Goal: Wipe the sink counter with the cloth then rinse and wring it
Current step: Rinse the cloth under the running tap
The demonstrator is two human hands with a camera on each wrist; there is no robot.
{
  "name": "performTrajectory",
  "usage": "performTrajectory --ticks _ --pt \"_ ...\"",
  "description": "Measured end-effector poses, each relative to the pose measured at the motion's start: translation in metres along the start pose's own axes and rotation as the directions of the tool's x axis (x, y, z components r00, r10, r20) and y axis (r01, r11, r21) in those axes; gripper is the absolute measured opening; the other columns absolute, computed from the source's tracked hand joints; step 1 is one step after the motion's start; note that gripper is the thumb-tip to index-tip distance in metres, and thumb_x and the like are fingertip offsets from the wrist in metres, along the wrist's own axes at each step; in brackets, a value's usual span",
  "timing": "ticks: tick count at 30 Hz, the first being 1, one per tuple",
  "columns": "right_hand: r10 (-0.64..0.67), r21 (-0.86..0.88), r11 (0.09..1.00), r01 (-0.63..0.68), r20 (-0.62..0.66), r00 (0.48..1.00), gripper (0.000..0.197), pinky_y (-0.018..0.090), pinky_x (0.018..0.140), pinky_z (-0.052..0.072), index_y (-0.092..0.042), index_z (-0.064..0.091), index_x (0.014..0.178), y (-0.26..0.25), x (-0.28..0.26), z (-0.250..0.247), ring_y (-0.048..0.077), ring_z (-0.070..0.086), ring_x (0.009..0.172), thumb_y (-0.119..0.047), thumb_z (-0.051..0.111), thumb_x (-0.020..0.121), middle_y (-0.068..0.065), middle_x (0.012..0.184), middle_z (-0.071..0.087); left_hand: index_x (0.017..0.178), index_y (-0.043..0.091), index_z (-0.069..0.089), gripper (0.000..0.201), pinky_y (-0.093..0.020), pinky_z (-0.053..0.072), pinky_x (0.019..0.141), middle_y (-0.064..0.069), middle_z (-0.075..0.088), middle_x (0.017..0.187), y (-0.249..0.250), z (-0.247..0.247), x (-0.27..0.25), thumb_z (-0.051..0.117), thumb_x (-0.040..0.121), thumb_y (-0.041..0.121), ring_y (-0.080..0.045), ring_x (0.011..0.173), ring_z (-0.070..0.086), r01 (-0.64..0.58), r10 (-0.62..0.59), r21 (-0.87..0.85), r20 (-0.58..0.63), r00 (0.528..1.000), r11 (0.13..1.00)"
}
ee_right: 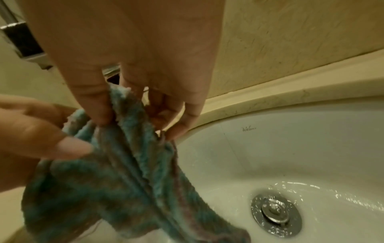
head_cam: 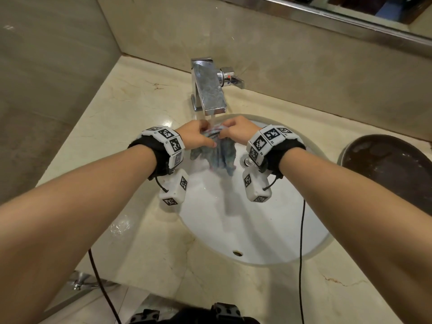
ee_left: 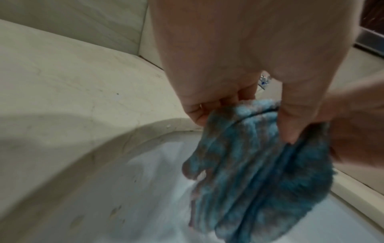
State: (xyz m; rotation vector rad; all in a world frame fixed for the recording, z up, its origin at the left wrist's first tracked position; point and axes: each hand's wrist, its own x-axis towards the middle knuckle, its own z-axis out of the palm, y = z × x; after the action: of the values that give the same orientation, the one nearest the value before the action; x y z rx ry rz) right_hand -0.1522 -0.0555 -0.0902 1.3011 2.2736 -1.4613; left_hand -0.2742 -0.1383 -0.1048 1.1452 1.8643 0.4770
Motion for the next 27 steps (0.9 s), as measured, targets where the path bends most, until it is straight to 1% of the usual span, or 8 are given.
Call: performTrajectory --ticks 2,6,12,14,16,20,24,27 --pt "0.012 0.089 0.996 -0.009 -0.032 0.999 0.021 0.021 0.059 0.041 -0.018 0.06 0.067 0.0 0.0 0.001 0.017 0.052 0.07 -0.009 0.056 0.085 0.002 0.07 0.056 0.12 0.006 0.054 0.045 -0.026 0.049 0.071 -0.009 0.061 0.099 -0.002 0.0 0.0 0.071 0.078 0.011 -0.022 0.084 0.057 0.008 -0.008 0.062 0.012 1.0 0.998" --pt "0.037 0.155 0.987 -0.03 -0.04 0.999 0.023 0.008 0.041 0.037 -0.018 0.054 0.068 -0.001 -0.003 -0.003 0.01 0.046 0.06 -0.006 0.051 0.087 0.0 0.067 0.052 0.116 0.007 0.061 0.038 -0.028 0.045 0.08 -0.009 0.062 0.097 -0.004 0.001 0.003 0.068 0.079 0.013 -0.024 0.088 0.056 0.036 -0.039 0.185 0.011 0.999 0.982" --pt "0.065 0.162 0.985 -0.054 -0.06 0.996 0.009 0.024 0.057 0.033 -0.004 0.06 0.09 0.004 -0.001 -0.006 0.019 0.047 0.082 -0.011 0.056 0.086 0.011 0.087 0.052 0.12 0.005 0.057 0.043 -0.032 0.047 0.081 -0.015 0.063 0.117 -0.006 -0.009 0.003 0.064 0.078 0.009 -0.033 0.103 0.061 0.01 0.01 0.164 -0.125 0.992 0.986" --pt "0.073 0.15 0.987 -0.064 -0.057 0.996 0.005 0.023 0.057 0.033 -0.013 0.055 0.083 0.007 -0.001 -0.007 0.019 0.048 0.081 -0.014 0.059 0.086 0.009 0.085 0.052 0.124 0.007 0.055 0.047 -0.034 0.05 0.075 -0.013 0.062 0.121 -0.005 -0.01 0.003 0.063 0.078 0.005 -0.034 0.101 0.063 -0.002 0.014 0.086 -0.144 0.99 0.996" --pt "0.093 0.121 0.989 -0.085 -0.056 0.994 0.012 0.023 0.057 0.035 -0.021 0.054 0.085 0.009 -0.002 -0.008 0.018 0.049 0.079 -0.018 0.065 0.084 0.003 0.082 0.053 0.124 0.006 0.055 0.045 -0.031 0.047 0.069 -0.014 0.061 0.122 -0.002 -0.008 0.003 0.061 0.079 0.004 -0.035 0.103 0.062 -0.023 0.029 0.034 -0.166 0.986 0.999" --pt "0.066 0.009 0.998 -0.066 -0.005 0.998 0.043 0.023 0.072 0.041 -0.012 0.058 0.121 0.011 -0.005 -0.005 0.017 0.055 0.088 -0.02 0.071 0.081 0.006 0.102 0.063 0.117 0.004 0.059 0.035 -0.026 0.043 0.072 -0.017 0.064 0.114 0.006 0.0 0.002 0.061 0.082 0.007 -0.034 0.099 0.062 -0.092 0.084 -0.034 -0.183 0.979 0.995" --pt "0.025 -0.026 0.999 -0.025 0.005 1.0 0.046 0.024 0.075 0.043 -0.007 0.056 0.124 0.007 -0.009 0.004 0.02 0.058 0.095 -0.012 0.071 0.081 0.008 0.115 0.064 0.112 0.005 0.061 0.032 -0.027 0.046 0.074 -0.017 0.066 0.108 0.008 0.002 0.002 0.062 0.081 0.008 -0.031 0.095 0.063 -0.107 0.095 -0.071 -0.16 0.983 0.992" --pt "-0.002 0.011 1.0 0.003 -0.027 1.0 0.046 0.021 0.068 0.045 -0.006 0.055 0.122 0.002 -0.007 0.006 0.018 0.06 0.085 -0.006 0.071 0.079 0.007 0.103 0.065 0.108 0.004 0.064 0.03 -0.024 0.043 0.078 -0.014 0.067 0.105 0.006 0.001 0.002 0.067 0.08 0.011 -0.029 0.097 0.062 -0.117 0.11 -0.036 -0.152 0.982 0.992"
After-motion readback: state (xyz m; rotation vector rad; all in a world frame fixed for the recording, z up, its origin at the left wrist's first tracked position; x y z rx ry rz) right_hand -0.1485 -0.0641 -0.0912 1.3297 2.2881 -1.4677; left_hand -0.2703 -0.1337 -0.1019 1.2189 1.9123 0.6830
